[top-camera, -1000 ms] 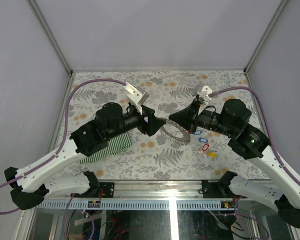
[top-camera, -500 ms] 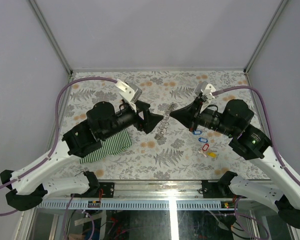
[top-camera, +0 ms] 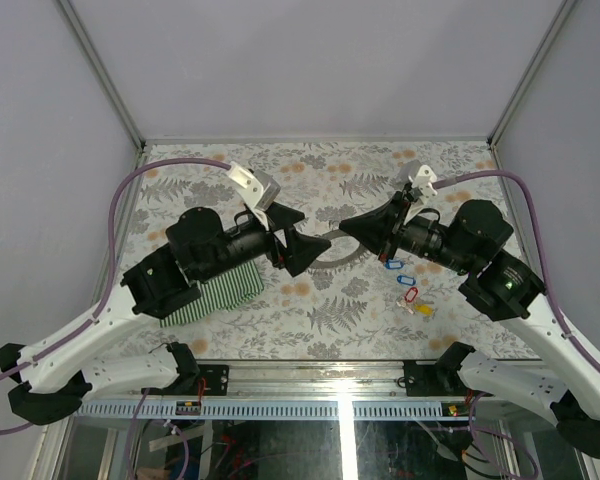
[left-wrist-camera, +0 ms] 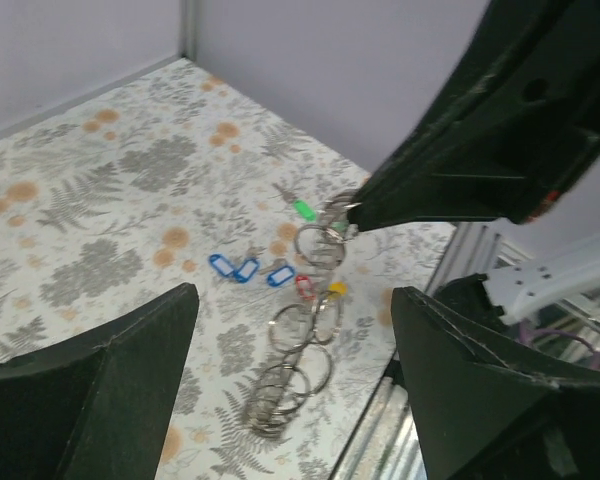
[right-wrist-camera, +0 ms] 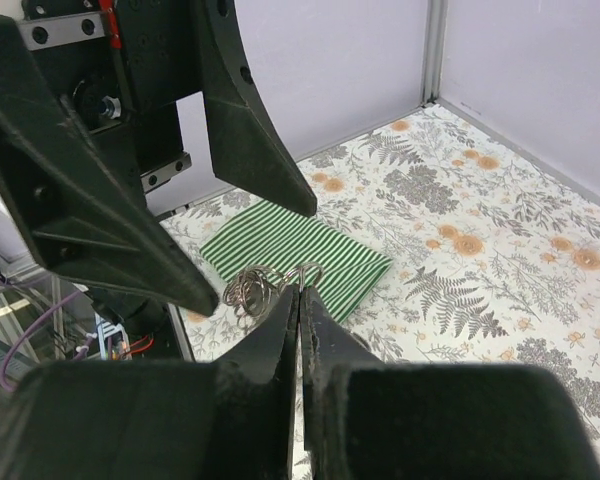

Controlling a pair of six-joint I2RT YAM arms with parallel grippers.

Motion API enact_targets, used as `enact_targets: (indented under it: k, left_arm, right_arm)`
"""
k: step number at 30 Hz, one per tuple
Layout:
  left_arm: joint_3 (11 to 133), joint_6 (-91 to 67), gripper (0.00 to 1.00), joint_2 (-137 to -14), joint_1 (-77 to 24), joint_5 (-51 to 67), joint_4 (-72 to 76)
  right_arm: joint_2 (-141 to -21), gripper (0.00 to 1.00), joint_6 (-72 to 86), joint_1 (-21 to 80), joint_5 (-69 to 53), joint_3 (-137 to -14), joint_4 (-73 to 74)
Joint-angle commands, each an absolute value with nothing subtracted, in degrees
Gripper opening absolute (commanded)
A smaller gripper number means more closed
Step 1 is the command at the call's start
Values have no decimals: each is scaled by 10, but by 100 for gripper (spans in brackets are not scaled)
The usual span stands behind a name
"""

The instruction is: Put the keys on the keyring

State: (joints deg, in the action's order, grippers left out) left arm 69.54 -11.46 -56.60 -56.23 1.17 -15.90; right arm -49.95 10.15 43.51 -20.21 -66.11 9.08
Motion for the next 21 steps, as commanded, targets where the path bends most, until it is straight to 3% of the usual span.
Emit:
enact_targets:
  k: [1, 10, 15, 21]
  left_arm:
    - [688, -137, 82, -551, -565, 90, -74]
    - [689, -138, 82, -556, -566, 113, -76]
    - [697, -136, 65, -562, -565, 143, -80]
    - [686, -153, 54, -550, -565, 185, -64]
  right_arm:
    - [-481, 0, 107, 435, -217, -673, 26]
    - [-469, 0, 96, 434, -268, -664, -1]
    - [-465, 0, 95, 435, -296, -660, -20]
    - [-452, 0, 107, 435, -305, -653, -29]
